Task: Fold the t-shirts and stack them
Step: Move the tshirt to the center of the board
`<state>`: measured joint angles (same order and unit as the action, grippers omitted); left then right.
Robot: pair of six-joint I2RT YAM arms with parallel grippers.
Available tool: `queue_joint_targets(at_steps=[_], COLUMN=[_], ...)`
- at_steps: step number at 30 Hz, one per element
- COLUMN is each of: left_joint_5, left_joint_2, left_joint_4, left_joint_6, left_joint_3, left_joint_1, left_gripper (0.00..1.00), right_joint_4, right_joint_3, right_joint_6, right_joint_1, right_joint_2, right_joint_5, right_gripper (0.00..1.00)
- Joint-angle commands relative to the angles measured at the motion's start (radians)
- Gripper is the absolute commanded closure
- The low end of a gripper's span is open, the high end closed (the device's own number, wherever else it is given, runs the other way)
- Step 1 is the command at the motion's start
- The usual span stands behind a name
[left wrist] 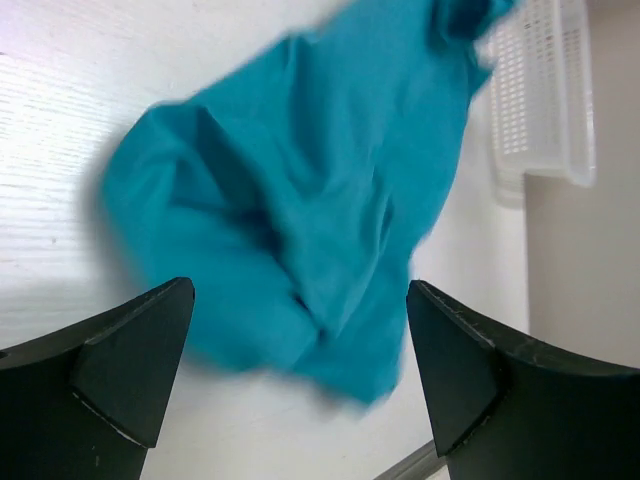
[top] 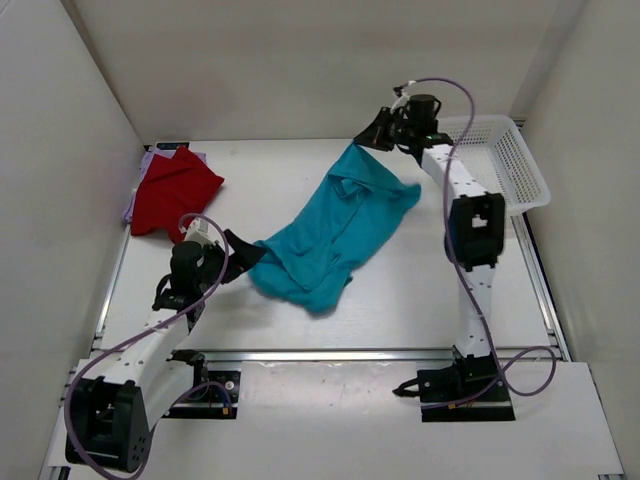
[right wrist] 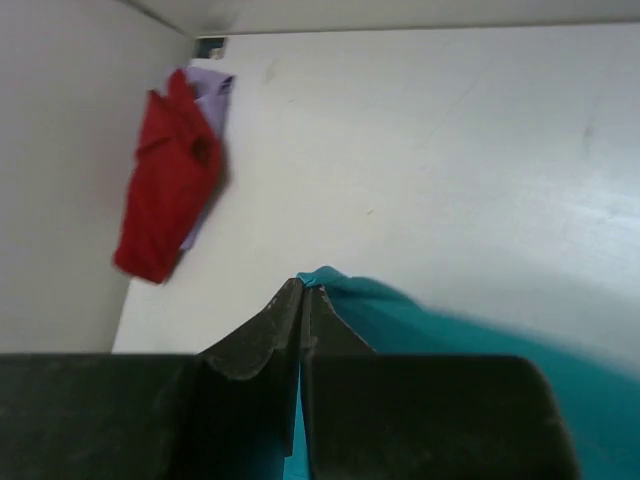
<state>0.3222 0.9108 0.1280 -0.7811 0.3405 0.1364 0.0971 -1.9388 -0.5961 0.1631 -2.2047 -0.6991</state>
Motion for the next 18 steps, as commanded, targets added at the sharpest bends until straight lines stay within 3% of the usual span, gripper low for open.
queue_joint_targets(at_steps=[1,2,4,6,9,11,13,16,18], left_joint_5=[-0.115,-0.139,-0.182,-0.241,-0.321,-0.341,-0.308,-0.321,-0.360], left_joint_2=[-0.050,-0.050,-0.049,-0.017,0.091,0.211,0.311,0.460,0.546], left_joint_4=[-0.112,-0.119,-0.128,-0.157,-0.139,-0.075,-0.045,-0.015,-0.010], left_joint_6=[0.080,0.097,0.120,0.158,0.215,0.218,0.220,0.262,0.290], left_joint_3=[0.064,0.071,0.118,0.159,0.236,0.303,0.368,0.472,0.567], left_joint_1=[0.029,0.034,0.081,0.156,0.293,0.342,0.357,0.391,0.410], left_gripper=[0.02,0.01,0.02,0.01,0.02,0.01,0.01,0.01,0.01], right_joint_4=[0.419,0.412,0.334,0.383,0.425,0.331,0.087,-0.086,-0.149], right_joint_3=[-0.680,-0.728,-0.585,-0.473,-0.291,-0.053,0.325,0.663,0.795], right_joint_6=[0.139,0.130,0.126,0.224,0.340,0.323,0.241,0.115,0.101], right_joint_1=[0.062,0.056,0.053,0.073,0.108,0.113,0.106,0.059,0.062], right_joint_2=[-0.190,-0.191,-0.080,-0.006,0.127,0.308,0.461,0.606,0.637], right_joint_5=[0.101,0.107,0.061,0.135,0.257,0.292,0.300,0.262,0.282], right_gripper=[1.00,0.96,0.68,0.54,0.48,0.69,1.00,1.00,1.00])
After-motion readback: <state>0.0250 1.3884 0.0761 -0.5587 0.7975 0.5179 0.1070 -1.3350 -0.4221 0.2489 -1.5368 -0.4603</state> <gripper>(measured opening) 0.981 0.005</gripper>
